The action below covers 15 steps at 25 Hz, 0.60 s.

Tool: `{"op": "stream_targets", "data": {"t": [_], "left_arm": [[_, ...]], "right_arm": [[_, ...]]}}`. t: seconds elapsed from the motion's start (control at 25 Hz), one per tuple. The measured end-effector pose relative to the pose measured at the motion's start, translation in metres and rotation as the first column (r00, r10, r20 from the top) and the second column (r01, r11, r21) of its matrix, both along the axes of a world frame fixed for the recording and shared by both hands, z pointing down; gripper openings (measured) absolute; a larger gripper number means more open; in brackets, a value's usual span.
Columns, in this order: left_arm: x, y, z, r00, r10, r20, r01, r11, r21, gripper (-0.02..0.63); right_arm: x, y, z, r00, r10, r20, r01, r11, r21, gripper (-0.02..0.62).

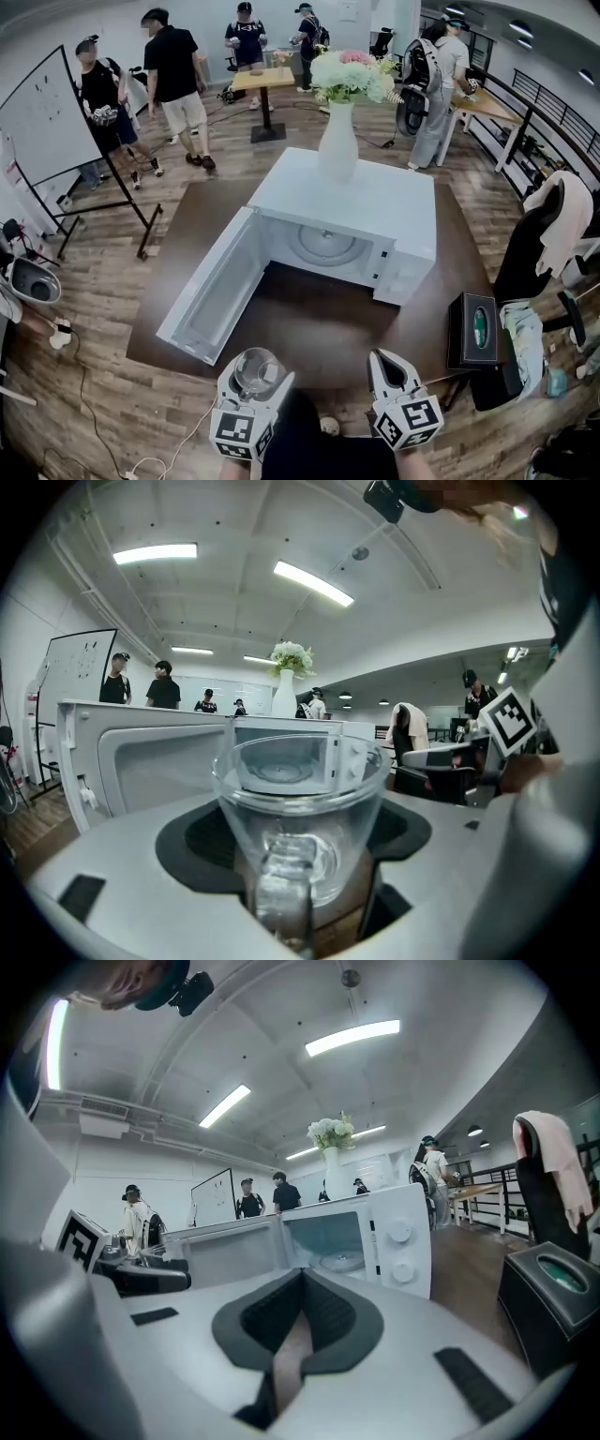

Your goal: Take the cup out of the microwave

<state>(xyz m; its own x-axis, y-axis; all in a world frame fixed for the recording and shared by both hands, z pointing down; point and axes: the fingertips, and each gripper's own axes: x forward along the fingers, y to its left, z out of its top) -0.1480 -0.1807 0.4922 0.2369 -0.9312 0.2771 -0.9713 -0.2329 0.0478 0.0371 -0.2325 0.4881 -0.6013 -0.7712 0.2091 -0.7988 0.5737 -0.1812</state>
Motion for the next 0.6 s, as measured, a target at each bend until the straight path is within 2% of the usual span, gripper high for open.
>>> {"op": "stream_targets", "data": {"t": [0.28, 0.6], "left_arm": [[0.003, 0.002, 0.002, 0.997, 0.052, 0.052, -0.052, 0.998, 0.016, 0.382], [0.003, 0.004, 0.001, 0.998, 0.051, 0.048, -0.052, 0.999, 0.005, 0.382]], "right_arm": [[-0.009, 0.007, 0.002, 1.000, -0.026, -0.002, 0.026, 1.000, -0.001, -0.006], [-0.016, 0.011, 0.006, 0.999, -0.038, -0.008, 0.038, 0.999, -0.019, -0.006]]}}
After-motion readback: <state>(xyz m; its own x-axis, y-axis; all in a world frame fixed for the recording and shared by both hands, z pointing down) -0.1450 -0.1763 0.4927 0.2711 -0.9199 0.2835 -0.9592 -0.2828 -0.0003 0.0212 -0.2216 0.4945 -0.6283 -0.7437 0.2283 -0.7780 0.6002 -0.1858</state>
